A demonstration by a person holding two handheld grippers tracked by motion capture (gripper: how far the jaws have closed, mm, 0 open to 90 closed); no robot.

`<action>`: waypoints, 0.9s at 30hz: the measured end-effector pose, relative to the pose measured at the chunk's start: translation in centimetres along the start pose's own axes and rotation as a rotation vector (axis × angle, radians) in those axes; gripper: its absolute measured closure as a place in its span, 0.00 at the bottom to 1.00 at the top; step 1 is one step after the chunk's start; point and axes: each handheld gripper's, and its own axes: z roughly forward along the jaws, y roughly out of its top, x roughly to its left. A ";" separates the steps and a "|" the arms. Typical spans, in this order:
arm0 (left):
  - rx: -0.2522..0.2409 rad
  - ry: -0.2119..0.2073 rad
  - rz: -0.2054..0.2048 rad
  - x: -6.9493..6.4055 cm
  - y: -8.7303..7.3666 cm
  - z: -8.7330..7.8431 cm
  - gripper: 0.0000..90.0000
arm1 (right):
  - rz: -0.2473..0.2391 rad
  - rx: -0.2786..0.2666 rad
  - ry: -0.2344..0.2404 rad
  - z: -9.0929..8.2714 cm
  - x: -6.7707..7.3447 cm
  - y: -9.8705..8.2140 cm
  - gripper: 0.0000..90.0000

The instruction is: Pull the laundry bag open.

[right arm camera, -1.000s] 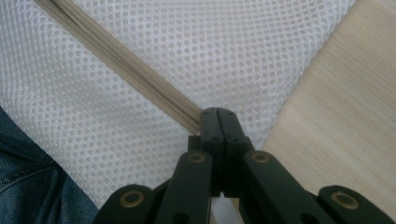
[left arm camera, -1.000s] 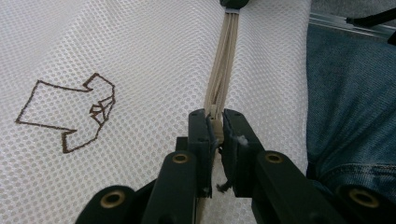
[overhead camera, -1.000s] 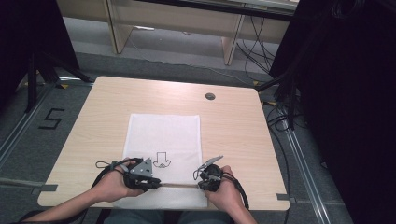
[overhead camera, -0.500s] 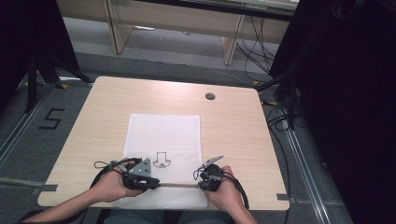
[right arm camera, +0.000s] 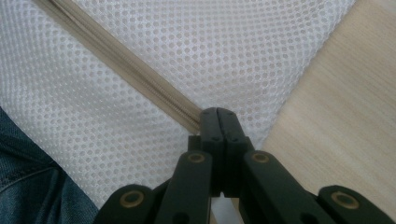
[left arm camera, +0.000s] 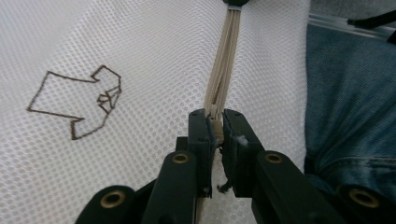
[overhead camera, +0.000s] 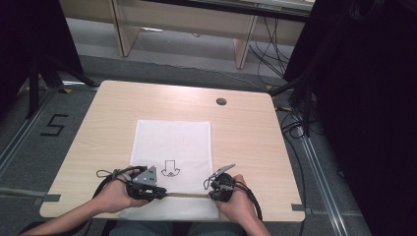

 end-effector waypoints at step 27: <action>-0.011 -0.003 -0.033 0.5 -0.9 -0.7 0.91 | -0.021 -0.010 0.009 0.0 -0.3 0.0 1.00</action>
